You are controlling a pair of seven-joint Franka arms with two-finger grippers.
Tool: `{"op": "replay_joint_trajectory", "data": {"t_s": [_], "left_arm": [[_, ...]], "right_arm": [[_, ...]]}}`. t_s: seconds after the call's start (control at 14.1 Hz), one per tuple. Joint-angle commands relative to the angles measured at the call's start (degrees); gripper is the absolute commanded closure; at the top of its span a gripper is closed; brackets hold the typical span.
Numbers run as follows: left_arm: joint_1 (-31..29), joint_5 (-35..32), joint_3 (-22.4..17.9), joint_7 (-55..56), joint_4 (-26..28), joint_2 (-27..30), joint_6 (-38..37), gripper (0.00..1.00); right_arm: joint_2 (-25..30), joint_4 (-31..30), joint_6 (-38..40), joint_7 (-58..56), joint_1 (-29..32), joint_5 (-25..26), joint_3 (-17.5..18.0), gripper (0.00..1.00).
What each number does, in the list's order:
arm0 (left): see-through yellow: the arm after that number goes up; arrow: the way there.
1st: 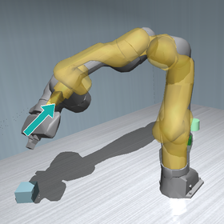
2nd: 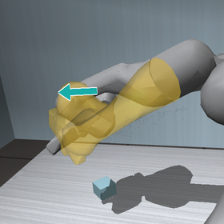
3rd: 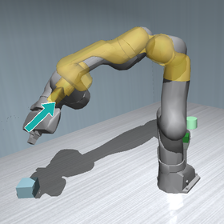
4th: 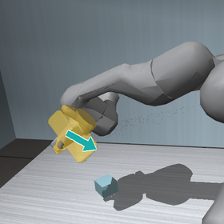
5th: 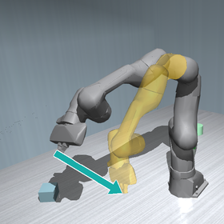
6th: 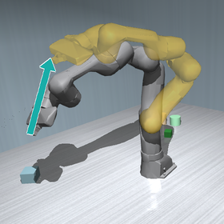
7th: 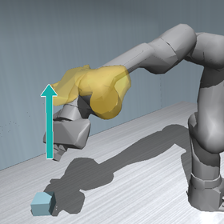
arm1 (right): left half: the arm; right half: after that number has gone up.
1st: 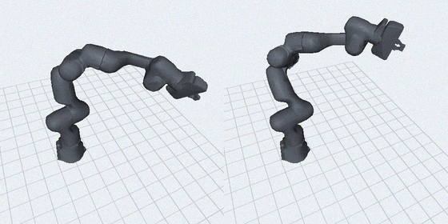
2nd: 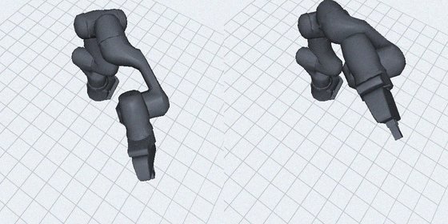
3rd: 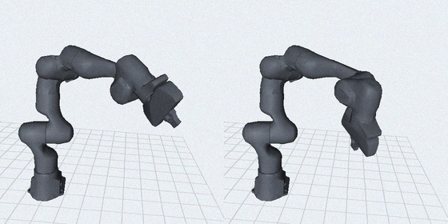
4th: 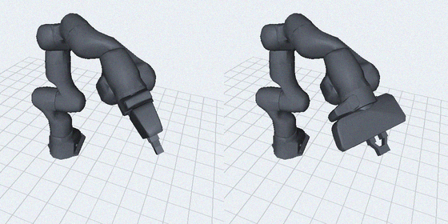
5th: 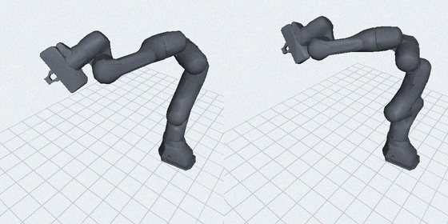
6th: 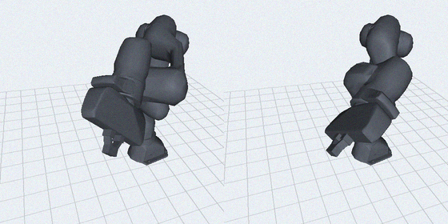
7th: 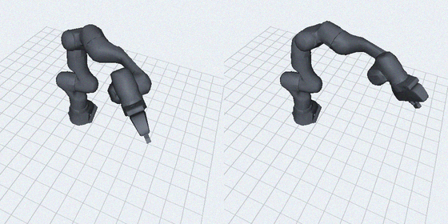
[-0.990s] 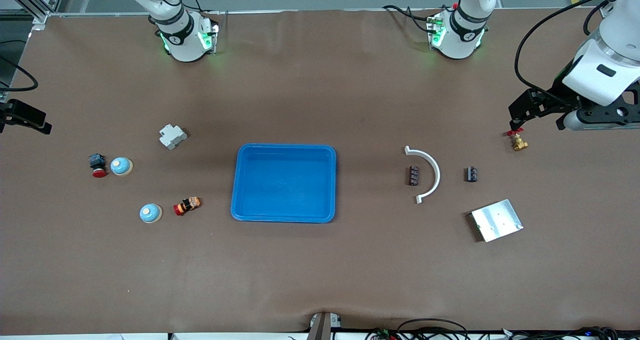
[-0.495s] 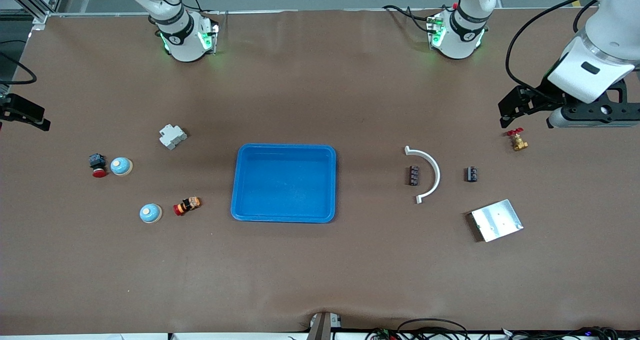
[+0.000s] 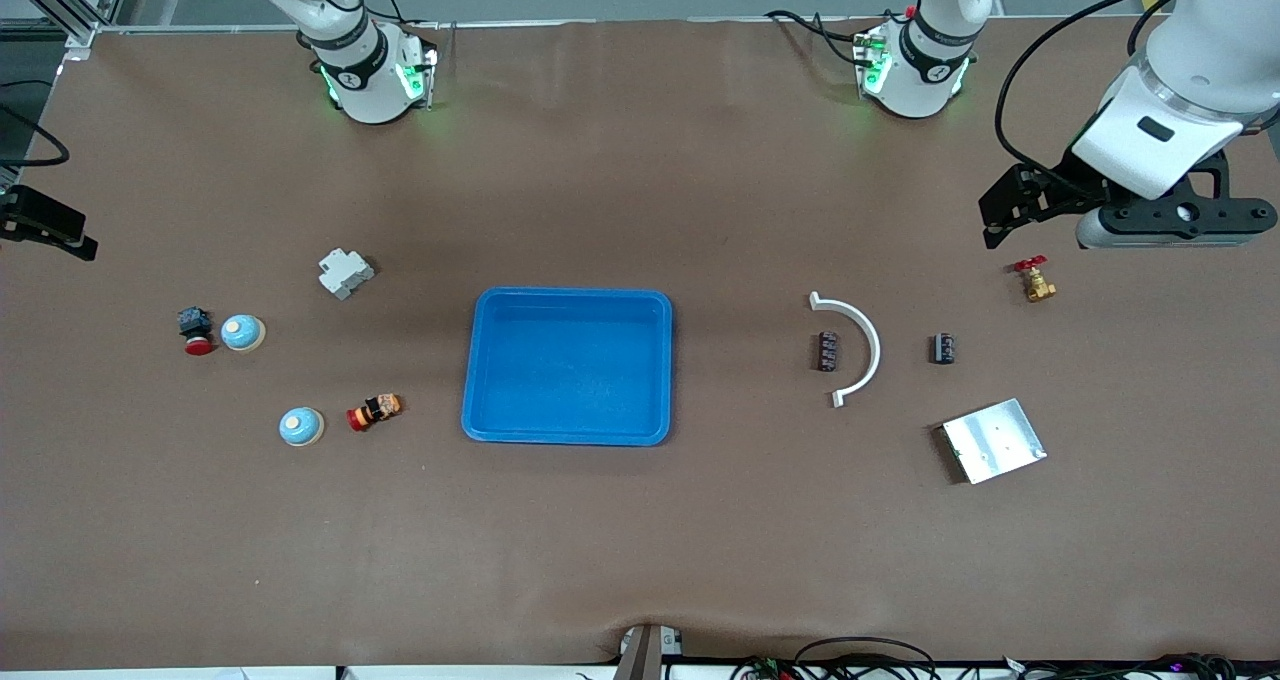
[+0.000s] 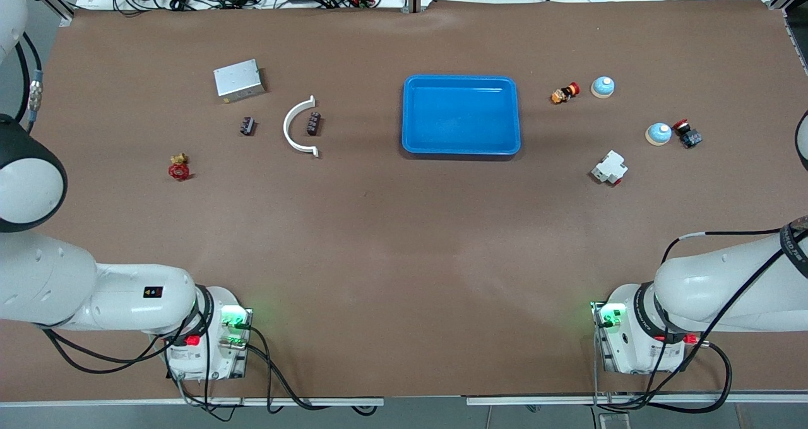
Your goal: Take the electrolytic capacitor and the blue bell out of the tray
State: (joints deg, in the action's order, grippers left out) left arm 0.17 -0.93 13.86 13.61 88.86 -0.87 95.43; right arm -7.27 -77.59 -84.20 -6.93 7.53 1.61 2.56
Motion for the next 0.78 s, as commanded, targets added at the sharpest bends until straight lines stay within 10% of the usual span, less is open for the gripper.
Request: {"op": "replay_joint_trajectory", "data": {"t_s": [0.0, 0.71], "left_arm": [[-0.4, -0.7, -0.1, -0.9, 0.1, 0.6, -0.5, 0.0], [-1.3, -0.3, -0.6, -0.9, 0.0, 0.1, 0.1, 0.0]], "right_arm": [[0.9, -0.5, 0.7, -0.5, 1.6, -2.6, 0.5, 0.0], [1.1, -0.4, 1.0, -0.2, 2.3, -3.3, 0.8, 0.0]]}}
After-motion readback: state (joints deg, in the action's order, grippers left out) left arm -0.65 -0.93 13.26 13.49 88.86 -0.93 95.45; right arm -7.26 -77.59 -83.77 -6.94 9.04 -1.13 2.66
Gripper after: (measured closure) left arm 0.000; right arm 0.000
